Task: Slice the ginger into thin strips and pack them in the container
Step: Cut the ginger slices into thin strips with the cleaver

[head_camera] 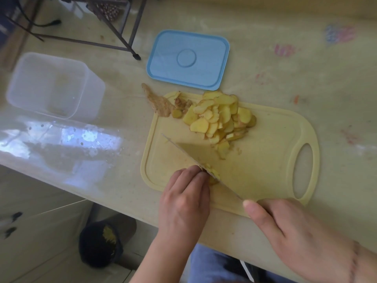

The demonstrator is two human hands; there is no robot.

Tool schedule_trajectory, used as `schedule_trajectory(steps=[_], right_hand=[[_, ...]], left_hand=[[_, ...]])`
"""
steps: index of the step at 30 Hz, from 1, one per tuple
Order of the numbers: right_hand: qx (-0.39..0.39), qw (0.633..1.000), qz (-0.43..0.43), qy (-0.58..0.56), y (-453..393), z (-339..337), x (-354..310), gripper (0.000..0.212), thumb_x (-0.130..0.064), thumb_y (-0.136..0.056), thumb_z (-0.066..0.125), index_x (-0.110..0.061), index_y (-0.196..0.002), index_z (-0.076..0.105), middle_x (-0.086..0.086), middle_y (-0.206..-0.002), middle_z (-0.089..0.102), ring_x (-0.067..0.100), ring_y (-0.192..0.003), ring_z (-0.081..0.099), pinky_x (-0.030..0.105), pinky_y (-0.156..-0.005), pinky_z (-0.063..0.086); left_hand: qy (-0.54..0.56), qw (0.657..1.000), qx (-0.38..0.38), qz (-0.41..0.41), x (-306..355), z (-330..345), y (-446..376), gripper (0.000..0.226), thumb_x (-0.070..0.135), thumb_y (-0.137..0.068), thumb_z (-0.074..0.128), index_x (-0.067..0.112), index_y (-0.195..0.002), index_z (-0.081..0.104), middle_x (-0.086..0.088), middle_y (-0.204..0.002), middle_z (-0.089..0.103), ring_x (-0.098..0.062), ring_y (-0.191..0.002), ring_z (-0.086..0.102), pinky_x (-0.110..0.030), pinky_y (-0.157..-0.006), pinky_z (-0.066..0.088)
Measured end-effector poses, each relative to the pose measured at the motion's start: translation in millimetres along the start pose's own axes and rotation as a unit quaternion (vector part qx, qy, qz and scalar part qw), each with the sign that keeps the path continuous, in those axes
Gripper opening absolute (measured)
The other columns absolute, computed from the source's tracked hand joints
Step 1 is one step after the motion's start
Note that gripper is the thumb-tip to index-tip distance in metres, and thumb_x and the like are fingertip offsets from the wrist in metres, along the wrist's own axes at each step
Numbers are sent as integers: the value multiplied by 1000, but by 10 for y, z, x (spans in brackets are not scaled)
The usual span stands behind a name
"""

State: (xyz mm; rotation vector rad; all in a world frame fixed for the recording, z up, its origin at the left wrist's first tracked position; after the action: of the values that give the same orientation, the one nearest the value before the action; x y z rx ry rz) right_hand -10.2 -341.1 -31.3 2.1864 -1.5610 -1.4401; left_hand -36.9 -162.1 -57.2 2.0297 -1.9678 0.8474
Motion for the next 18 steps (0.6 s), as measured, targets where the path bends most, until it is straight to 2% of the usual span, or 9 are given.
schedule_trajectory(steps=[4, 7, 14, 18], right_hand=[[15, 1000, 10, -6, 84, -23, -27, 76, -81, -76, 7, -14, -55, 37, -9, -55, 52, 11, -51, 45, 21, -51, 31], [21, 1000, 13, -2, 151, -46, -43, 79, -82, -75, 6, -12, -58, 37, -7, -58, 53, 12, -55, 47, 25, -56, 33], [10, 1000, 8, -8, 37, 26, -28, 75, -81, -77, 6, -15, -53, 34, -10, -53, 50, 13, -49, 43, 22, -48, 30], [17, 1000, 5, -12, 56, 11, -48, 75, -80, -78, 8, -14, -54, 34, -7, -51, 49, 13, -47, 42, 23, -48, 28]], left_hand=[[-9, 1000, -4, -5, 4, -7, 3, 14, 5, -90, 62, 5, -89, 77, -4, -97, 73, -24, -81, 66, -28, -75, 52], [-19, 1000, -3, -10, 3, -6, 2, 8, 1, -83, 69, 5, -85, 76, -3, -93, 73, -23, -81, 65, -28, -75, 51], [-6, 1000, 13, -3, -3, 0, 16, 16, 7, -91, 61, 4, -89, 77, -4, -97, 74, -23, -82, 66, -29, -75, 52], [-7, 1000, 9, -9, -1, -11, 18, 11, 3, -86, 66, 5, -88, 77, -4, -96, 74, -24, -80, 67, -30, -73, 52]])
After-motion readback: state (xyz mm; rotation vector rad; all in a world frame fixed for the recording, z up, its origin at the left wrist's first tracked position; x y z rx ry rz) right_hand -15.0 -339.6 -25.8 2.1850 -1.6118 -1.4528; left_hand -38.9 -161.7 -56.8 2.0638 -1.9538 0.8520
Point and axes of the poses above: each hand's wrist, its own y-axis away from the middle knuckle, its own z-axis out of the palm, x = y × z, the point moved 4 cm from there along -y, towards the middle knuckle
